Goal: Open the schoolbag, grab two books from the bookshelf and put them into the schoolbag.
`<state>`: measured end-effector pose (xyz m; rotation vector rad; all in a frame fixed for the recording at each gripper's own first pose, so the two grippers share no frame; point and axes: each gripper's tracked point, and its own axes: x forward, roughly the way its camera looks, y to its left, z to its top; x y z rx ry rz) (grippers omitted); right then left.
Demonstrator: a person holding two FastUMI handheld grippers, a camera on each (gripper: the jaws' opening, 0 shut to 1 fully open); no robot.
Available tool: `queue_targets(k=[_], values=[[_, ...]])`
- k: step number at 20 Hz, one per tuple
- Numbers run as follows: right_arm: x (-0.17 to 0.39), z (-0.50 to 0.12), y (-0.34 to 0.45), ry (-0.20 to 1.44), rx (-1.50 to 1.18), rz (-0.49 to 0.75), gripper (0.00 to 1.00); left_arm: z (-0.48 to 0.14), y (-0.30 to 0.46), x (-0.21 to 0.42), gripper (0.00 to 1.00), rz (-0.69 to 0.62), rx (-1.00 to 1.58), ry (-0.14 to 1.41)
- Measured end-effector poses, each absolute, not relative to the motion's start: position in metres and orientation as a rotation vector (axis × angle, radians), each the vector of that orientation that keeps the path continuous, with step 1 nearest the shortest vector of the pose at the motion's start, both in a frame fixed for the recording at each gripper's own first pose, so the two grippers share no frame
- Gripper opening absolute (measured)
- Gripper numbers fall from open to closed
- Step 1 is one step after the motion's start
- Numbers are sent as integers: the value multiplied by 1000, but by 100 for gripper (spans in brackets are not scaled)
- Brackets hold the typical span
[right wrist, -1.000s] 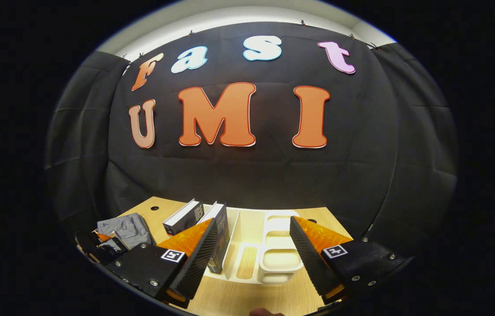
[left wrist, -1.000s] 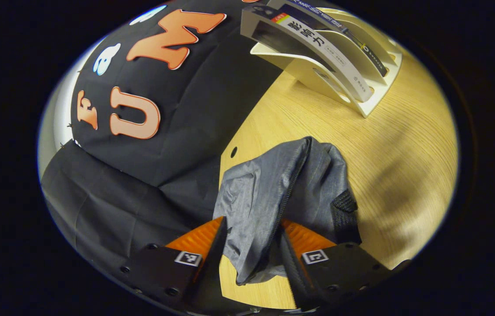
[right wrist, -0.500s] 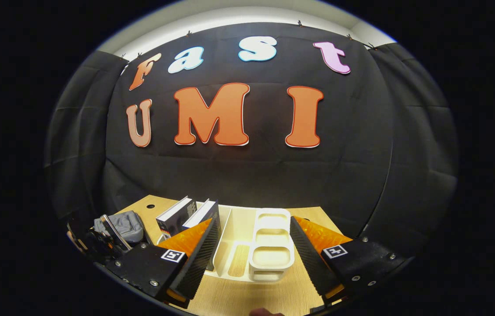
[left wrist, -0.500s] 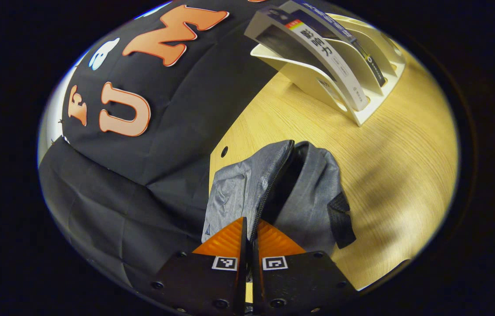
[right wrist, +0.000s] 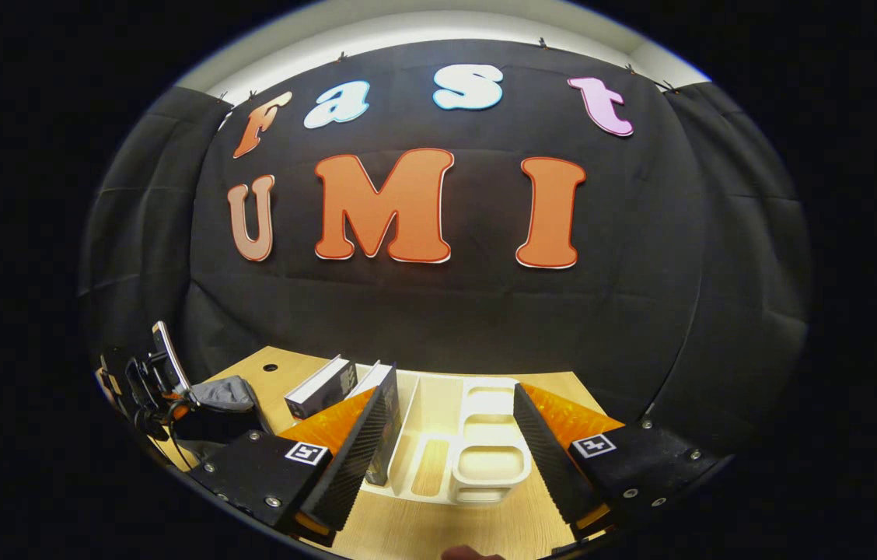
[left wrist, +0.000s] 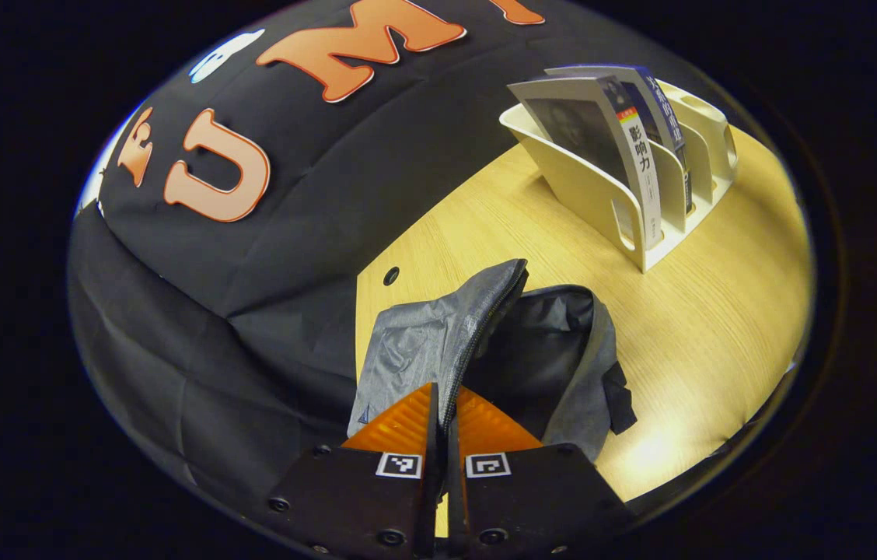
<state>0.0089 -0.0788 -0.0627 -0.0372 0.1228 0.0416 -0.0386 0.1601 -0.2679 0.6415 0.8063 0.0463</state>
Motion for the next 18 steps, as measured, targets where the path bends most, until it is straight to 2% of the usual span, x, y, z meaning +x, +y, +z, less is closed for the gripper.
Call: queue_targets(k=[14,16,17,18], values=[[40,-51,29,271,-112,3,98,-203,217,-14,5,-324,240,834],[43,-51,44,308,-125,-4,98,-199,224,-11,9,-383,195,836],[45,-50,52,324,-130,-6,98,-196,225,-10,5,-414,170,834],[47,-49,60,339,-135,-9,98,-193,226,-9,6,-449,148,827]])
